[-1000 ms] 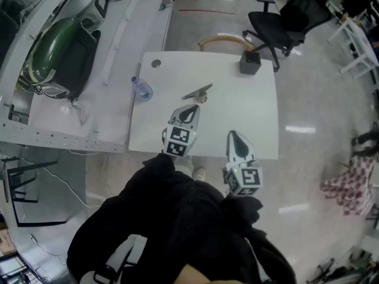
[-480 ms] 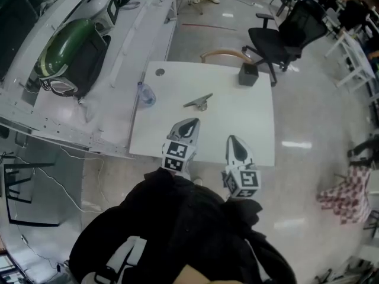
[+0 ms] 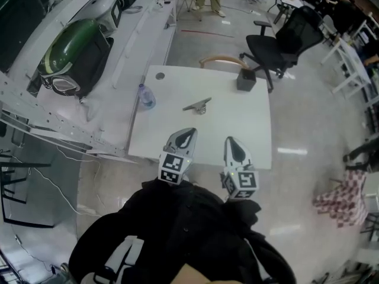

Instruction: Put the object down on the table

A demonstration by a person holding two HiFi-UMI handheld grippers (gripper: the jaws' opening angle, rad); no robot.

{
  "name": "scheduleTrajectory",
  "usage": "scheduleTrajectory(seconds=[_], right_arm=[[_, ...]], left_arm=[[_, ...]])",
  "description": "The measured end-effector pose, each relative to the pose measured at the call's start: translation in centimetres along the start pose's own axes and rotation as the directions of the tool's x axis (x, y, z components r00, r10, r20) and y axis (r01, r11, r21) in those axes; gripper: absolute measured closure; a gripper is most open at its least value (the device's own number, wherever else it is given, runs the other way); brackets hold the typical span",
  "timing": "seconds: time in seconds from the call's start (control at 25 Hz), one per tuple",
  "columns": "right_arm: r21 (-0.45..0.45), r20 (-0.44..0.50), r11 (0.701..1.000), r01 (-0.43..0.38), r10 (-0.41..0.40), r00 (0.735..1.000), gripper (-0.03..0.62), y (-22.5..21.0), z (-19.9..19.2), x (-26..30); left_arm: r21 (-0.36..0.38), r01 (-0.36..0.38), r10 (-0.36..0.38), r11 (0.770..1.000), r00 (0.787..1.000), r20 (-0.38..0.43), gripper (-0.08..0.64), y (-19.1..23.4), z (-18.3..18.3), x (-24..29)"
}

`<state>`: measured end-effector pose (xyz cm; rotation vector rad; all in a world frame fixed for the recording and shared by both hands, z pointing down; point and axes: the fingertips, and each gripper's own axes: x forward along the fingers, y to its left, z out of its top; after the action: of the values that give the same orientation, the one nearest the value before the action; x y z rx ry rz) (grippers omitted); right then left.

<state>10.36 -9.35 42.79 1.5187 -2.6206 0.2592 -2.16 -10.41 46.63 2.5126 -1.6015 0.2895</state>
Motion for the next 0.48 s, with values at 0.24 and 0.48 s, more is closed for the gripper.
scheduleTrajectory(seconds=[0.24, 0.48], right_arm=[[-0.006, 0.011, 1.0, -0.014, 0.014, 1.0, 0.591, 0.6, -0.3, -0.5], [0.0, 0.004, 1.0, -0.008, 0.008, 1.0, 0.591, 0.5, -0.5, -0.8]], left_arm=[[-0.014, -0.007, 0.007, 1.0, 1.0, 0.015, 0.558, -0.5, -0.2, -1.6], [-0.018, -0.016, 0.017, 1.0, 1.0, 0.019, 0.558, -0.5, -0.3, -2.4]])
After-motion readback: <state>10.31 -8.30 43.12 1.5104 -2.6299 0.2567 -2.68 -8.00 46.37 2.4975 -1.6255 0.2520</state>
